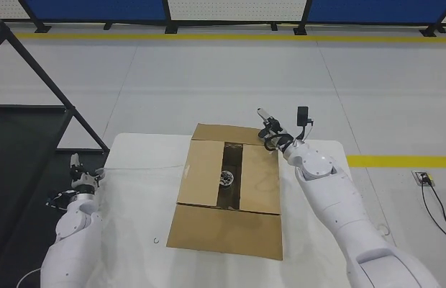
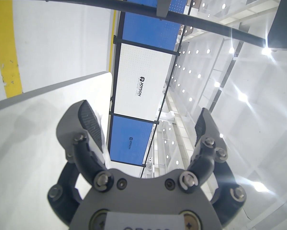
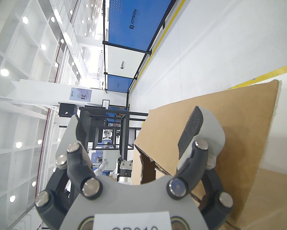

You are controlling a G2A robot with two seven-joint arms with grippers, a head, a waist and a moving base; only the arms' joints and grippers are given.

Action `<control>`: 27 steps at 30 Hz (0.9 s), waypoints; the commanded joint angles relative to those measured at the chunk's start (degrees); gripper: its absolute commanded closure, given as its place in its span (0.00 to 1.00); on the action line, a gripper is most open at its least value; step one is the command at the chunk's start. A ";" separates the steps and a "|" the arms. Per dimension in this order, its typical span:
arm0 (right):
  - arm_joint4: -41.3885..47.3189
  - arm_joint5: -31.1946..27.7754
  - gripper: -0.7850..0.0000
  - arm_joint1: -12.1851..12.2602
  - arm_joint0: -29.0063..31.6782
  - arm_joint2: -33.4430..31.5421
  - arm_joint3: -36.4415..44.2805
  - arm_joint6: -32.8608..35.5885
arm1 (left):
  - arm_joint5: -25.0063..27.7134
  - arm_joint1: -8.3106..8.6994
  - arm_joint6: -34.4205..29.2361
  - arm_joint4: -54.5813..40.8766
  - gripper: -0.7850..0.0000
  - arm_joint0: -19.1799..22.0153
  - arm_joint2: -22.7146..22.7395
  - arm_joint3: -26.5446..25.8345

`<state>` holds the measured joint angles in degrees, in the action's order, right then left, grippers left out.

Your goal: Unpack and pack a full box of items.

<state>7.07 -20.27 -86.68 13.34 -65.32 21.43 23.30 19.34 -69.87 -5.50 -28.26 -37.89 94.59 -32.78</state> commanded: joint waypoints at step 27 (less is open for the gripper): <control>-0.78 -0.60 0.00 0.23 0.93 -1.48 1.51 0.40 | 2.15 0.06 1.63 -7.41 0.00 -2.03 4.70 -4.52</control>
<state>6.14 -20.68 -86.49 14.25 -66.66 22.84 23.74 20.93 -69.87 -2.54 -35.26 -38.95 99.03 -35.59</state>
